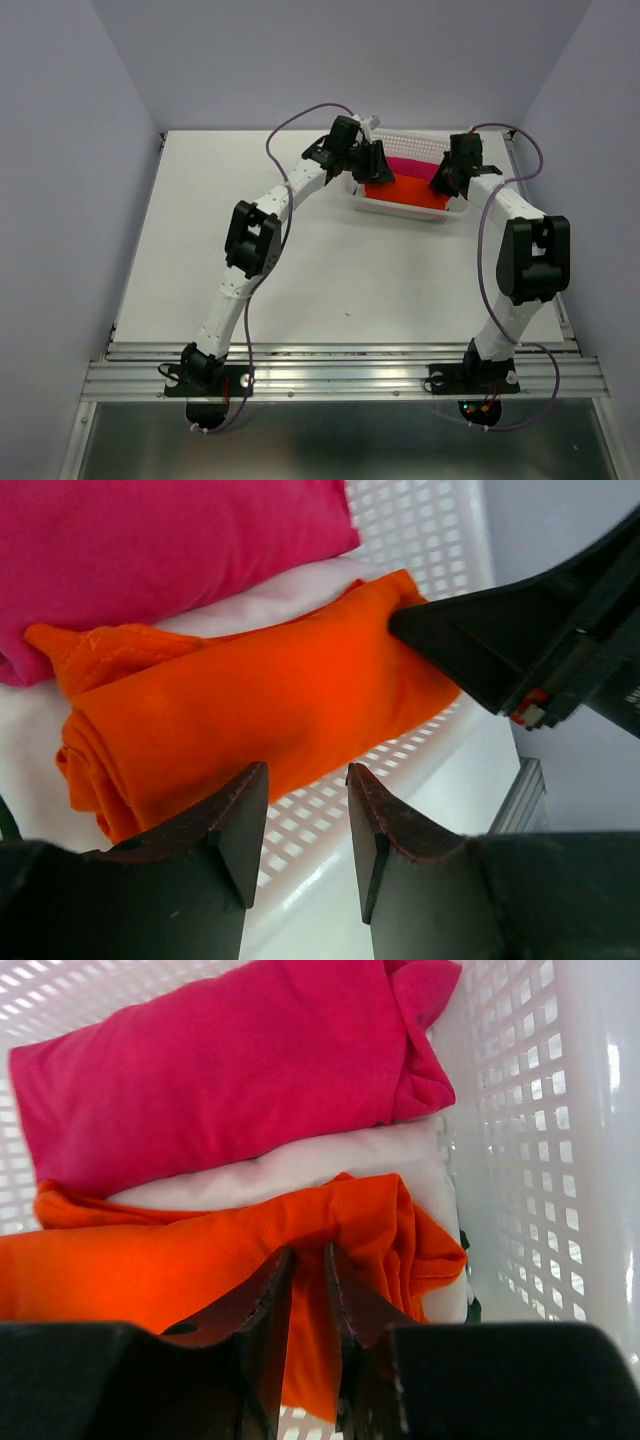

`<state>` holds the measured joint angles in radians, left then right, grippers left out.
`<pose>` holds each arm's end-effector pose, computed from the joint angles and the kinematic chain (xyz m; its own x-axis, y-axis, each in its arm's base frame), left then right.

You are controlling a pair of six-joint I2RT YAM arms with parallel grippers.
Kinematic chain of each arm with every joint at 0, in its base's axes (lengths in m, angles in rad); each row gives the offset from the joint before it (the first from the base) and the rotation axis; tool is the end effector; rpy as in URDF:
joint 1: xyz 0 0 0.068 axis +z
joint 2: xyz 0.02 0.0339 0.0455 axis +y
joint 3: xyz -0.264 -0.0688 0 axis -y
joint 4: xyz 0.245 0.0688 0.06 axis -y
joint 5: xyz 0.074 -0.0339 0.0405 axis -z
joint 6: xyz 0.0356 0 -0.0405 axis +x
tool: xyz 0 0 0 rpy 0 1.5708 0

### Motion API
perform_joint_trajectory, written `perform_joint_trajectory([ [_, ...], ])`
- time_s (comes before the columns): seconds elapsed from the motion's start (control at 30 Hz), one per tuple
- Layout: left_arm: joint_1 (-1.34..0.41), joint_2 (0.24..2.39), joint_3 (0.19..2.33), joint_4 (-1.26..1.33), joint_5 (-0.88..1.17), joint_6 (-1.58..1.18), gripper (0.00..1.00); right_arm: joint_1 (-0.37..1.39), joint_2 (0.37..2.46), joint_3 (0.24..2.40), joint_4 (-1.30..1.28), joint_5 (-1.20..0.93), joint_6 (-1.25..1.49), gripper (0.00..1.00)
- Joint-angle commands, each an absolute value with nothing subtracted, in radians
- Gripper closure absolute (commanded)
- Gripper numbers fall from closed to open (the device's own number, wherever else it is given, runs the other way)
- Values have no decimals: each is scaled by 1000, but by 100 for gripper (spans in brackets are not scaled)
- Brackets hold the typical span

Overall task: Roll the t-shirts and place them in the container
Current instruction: Reset both arms

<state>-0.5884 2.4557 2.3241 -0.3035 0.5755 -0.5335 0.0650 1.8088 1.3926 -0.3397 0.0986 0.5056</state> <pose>0.4628 -0.3321 0.2643 -0.7475 -0.0141 -0.6641 0.5761 0.4840 -0.6587 0.4096 0.0231 0.2508 -0.5955 0.4442 -0.6693 0.3375 0.8944 0.2934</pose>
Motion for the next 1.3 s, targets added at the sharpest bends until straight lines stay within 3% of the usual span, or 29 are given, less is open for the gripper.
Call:
perform_joint_trajectory([
  [0.0, -594, 2505, 2391, -255, 568, -557, 53, 58, 1850, 1422, -319, 129, 520, 76],
  [0.23, -595, 2456, 2284, -262, 565, -522, 54, 58, 1845, 1365, -307, 132, 514, 76],
  [0.47, -595, 2387, 2313, -299, 574, -505, 54, 58, 1760, 1407, -331, 132, 503, 75],
  [0.6, -595, 2326, 2348, -311, 594, -500, 53, 58, 1665, 1468, -377, 140, 492, 60],
  [0.73, -597, 2237, 2318, -322, 581, -477, 53, 58, 1603, 1499, -431, 129, 480, 56],
  [0.83, -597, 2145, 2258, -345, 523, -442, 48, 58, 1551, 1519, -489, 95, 463, 34],
  [0.87, -595, 2119, 2229, -377, 482, -428, 48, 58, 1520, 1517, -501, 83, 456, 19],
  [0.97, -597, 2014, 2180, -446, 401, -370, 44, 58, 1462, 1482, -546, 63, 451, 0],
  [1.27, -594, 1585, 1731, -414, 62, -299, 34, 58, 1159, 1246, -637, 90, 414, 0],
])
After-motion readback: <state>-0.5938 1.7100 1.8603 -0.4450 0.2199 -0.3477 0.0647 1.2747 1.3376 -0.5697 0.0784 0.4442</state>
